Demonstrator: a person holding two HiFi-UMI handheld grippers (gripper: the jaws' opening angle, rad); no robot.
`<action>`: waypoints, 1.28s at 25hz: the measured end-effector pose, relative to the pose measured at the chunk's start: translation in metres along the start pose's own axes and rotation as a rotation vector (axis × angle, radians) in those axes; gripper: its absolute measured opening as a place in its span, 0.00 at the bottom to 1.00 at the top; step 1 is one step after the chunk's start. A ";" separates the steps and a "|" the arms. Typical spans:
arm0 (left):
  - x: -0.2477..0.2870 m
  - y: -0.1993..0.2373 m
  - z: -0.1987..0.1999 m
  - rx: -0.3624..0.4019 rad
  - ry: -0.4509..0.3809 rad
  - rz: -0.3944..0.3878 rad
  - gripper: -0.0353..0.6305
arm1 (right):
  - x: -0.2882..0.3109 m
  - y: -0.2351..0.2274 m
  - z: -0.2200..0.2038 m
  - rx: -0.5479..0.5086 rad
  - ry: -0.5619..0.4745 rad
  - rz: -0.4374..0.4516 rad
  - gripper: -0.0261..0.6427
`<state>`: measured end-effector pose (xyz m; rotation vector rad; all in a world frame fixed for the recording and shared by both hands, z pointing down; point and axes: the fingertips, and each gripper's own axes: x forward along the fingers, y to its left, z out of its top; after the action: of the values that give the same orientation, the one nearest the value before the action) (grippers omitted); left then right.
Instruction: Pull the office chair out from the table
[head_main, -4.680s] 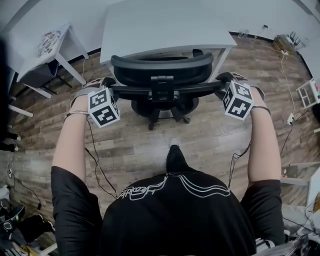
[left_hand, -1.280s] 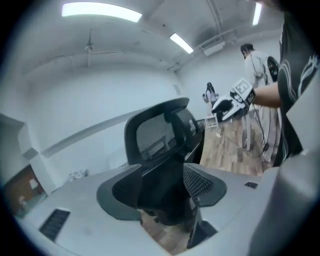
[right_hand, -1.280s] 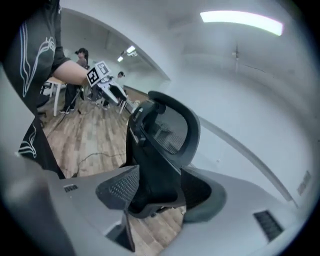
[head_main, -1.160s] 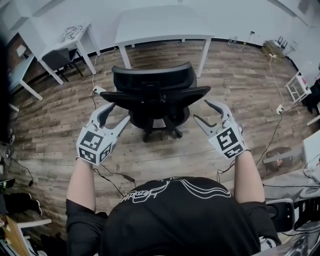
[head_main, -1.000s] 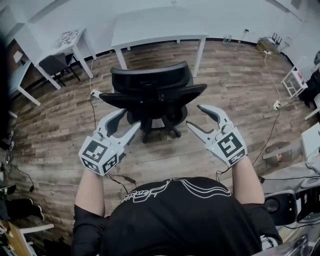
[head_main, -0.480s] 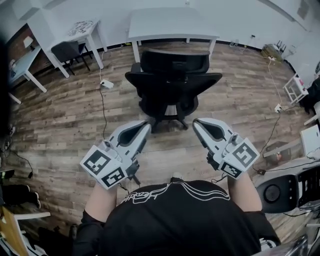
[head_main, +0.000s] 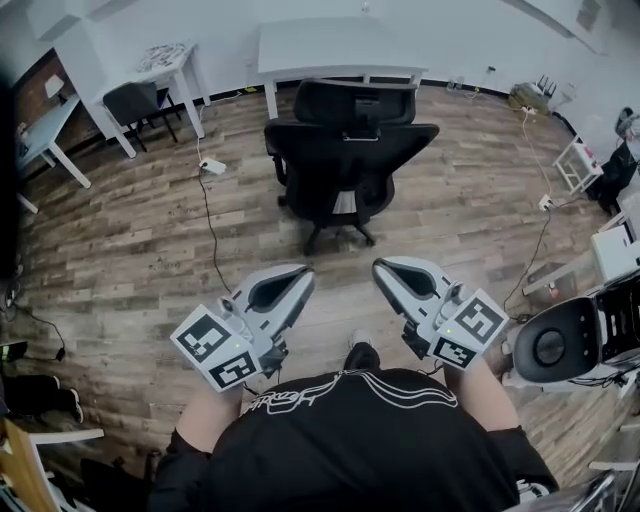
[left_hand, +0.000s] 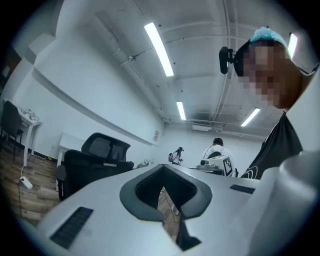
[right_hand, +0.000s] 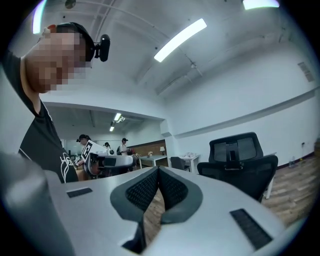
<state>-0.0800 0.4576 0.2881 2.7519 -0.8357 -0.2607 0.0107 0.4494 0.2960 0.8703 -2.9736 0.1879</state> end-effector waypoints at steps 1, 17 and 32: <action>-0.004 -0.002 -0.002 0.001 0.002 0.005 0.06 | -0.001 0.006 -0.004 -0.002 0.011 -0.005 0.09; -0.018 -0.042 -0.037 0.041 0.028 -0.053 0.06 | -0.032 0.048 -0.032 -0.008 0.082 -0.069 0.09; -0.013 -0.053 -0.054 0.052 0.074 -0.054 0.06 | -0.051 0.049 -0.042 0.004 0.085 -0.088 0.09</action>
<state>-0.0493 0.5177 0.3256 2.8162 -0.7603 -0.1490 0.0274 0.5234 0.3287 0.9662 -2.8511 0.2220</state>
